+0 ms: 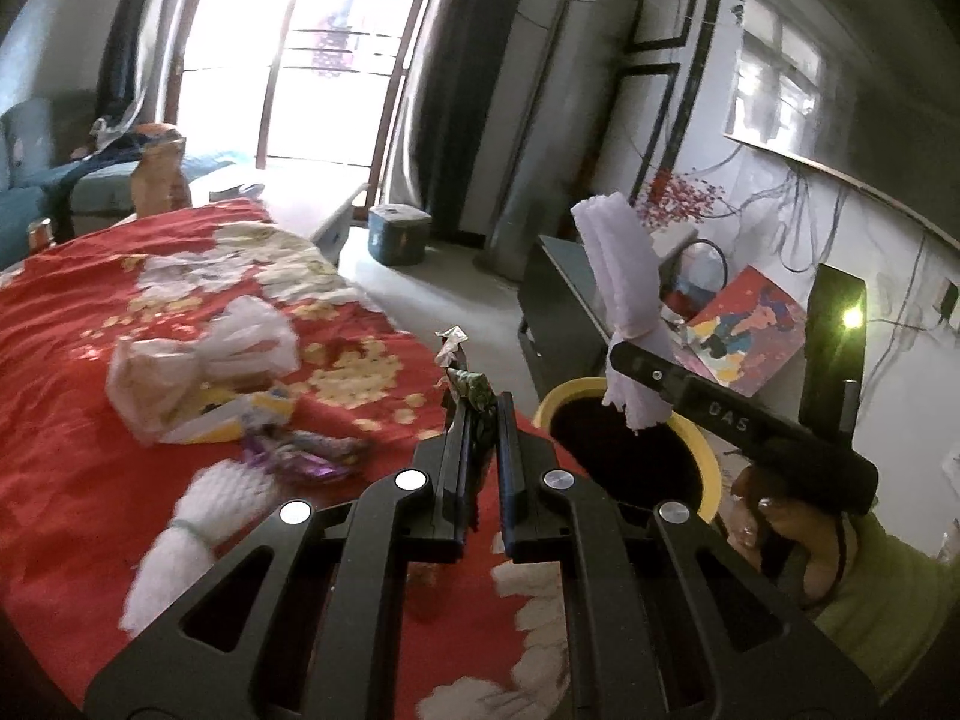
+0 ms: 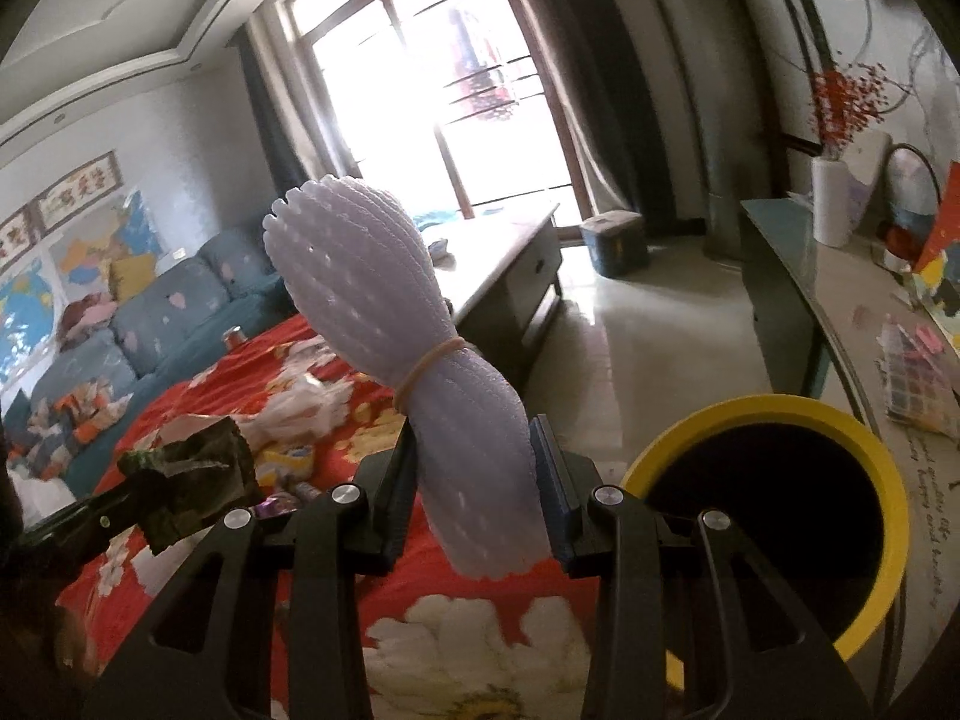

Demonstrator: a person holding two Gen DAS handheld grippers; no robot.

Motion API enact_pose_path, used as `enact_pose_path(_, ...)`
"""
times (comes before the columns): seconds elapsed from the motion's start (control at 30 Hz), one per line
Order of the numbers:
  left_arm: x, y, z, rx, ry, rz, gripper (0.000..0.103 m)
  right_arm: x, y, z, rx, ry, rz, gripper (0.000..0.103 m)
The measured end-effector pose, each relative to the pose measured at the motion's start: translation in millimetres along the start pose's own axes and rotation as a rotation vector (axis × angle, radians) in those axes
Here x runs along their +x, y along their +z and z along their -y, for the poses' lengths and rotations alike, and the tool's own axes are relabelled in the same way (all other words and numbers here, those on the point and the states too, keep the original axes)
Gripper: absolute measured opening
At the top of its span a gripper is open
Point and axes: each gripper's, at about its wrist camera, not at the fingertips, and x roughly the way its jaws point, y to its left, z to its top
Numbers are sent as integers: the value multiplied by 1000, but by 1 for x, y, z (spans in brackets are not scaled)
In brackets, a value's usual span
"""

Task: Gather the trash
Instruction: 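Carry the white foam net with the right tool over the yellow-rimmed bin, then open the left tool over the bin to drop the green wrapper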

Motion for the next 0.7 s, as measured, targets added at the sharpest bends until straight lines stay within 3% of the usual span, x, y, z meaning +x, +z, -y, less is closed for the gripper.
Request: enact_pose_path(0.7,77,-3,77,72,-172,-111,4,-12,7,117,200,-166,0,35)
